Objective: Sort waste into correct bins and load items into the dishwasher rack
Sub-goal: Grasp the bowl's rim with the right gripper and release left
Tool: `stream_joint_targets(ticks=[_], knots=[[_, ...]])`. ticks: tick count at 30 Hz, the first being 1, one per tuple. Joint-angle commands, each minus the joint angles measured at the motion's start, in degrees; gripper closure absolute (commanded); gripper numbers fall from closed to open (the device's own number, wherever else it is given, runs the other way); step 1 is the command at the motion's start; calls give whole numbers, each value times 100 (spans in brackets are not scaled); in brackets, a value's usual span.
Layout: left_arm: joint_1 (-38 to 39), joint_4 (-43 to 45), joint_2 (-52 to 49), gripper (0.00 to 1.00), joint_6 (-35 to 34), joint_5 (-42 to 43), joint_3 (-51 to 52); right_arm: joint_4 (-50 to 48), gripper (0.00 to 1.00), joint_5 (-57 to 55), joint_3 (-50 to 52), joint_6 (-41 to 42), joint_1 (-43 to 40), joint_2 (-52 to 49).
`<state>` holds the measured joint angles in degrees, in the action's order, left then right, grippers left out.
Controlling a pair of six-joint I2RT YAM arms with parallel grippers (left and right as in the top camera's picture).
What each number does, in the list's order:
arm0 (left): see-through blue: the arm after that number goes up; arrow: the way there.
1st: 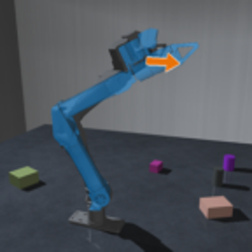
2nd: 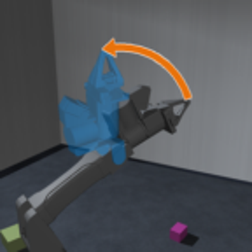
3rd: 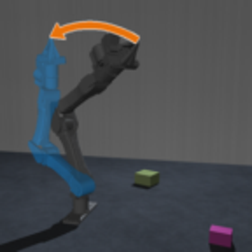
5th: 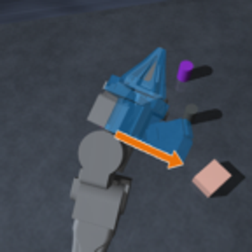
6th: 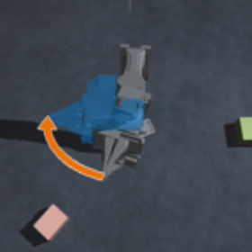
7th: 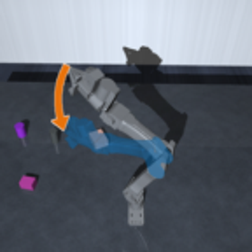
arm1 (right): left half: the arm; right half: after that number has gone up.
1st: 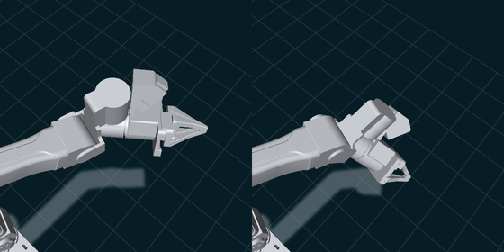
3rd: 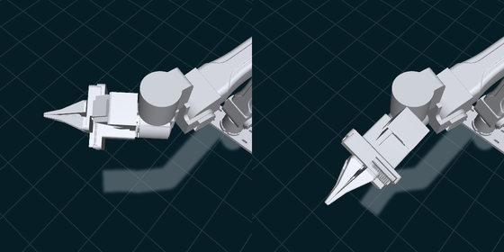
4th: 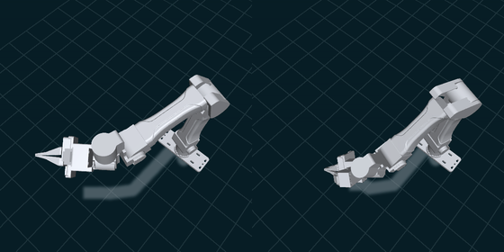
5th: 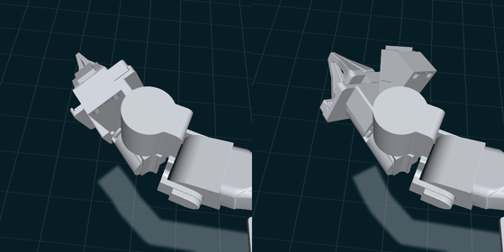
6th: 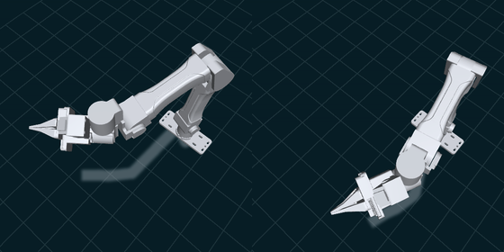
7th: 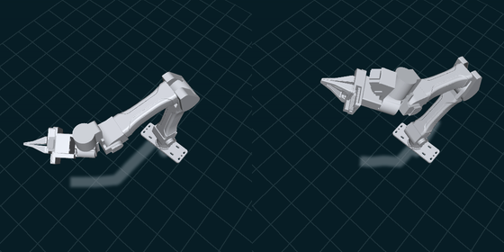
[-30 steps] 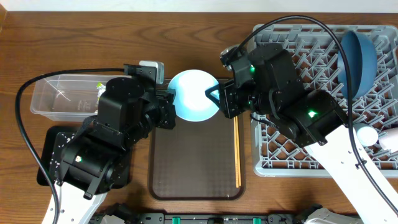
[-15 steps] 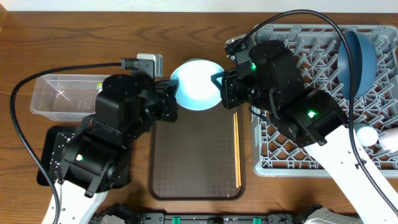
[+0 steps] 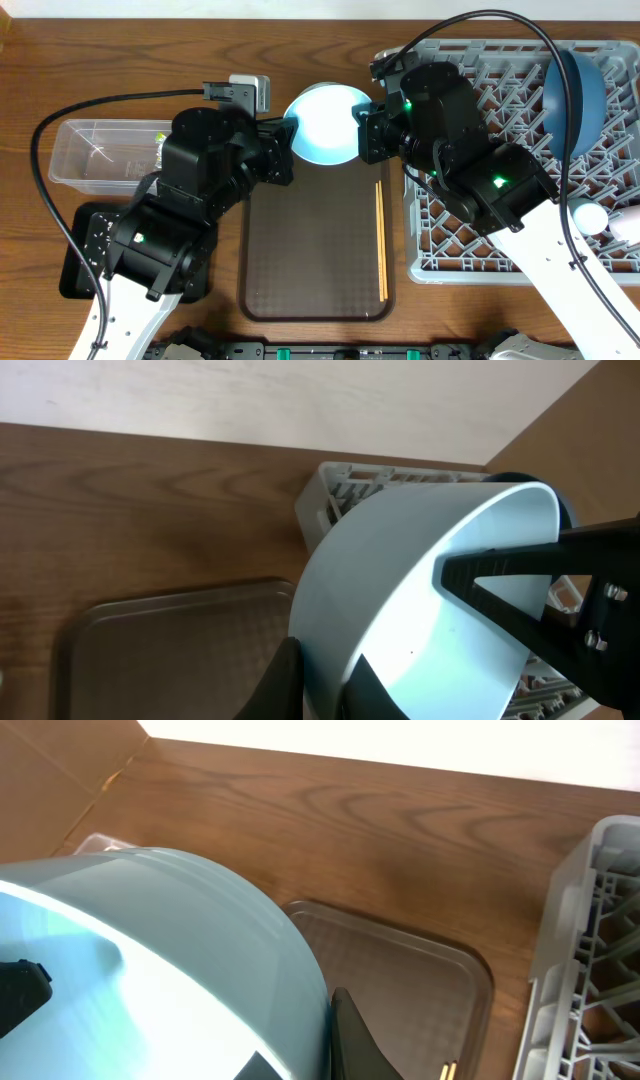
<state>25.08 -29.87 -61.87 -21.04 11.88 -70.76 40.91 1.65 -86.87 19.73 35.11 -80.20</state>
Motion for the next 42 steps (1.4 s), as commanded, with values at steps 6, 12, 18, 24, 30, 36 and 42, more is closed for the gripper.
stream_joint_targets(ticks=[6,12,18,24,30,36,42], knots=[[79,118,0,92,-221,702,-72,-181,99,70,-39,151,11,-7],[79,330,0,51,-678,719,-72,-271,99,63,-39,149,11,-7],[79,385,0,51,-719,719,-72,-278,99,24,-39,146,11,-7],[79,385,0,31,-719,723,-74,-275,99,-332,-39,151,11,-7],[76,385,-2,23,-717,957,-74,-164,99,-807,-39,149,11,-4],[76,385,0,16,-717,960,-72,-33,99,-1233,-39,146,4,-2],[76,385,31,14,-715,984,-74,275,99,-2017,-44,149,-129,24]])
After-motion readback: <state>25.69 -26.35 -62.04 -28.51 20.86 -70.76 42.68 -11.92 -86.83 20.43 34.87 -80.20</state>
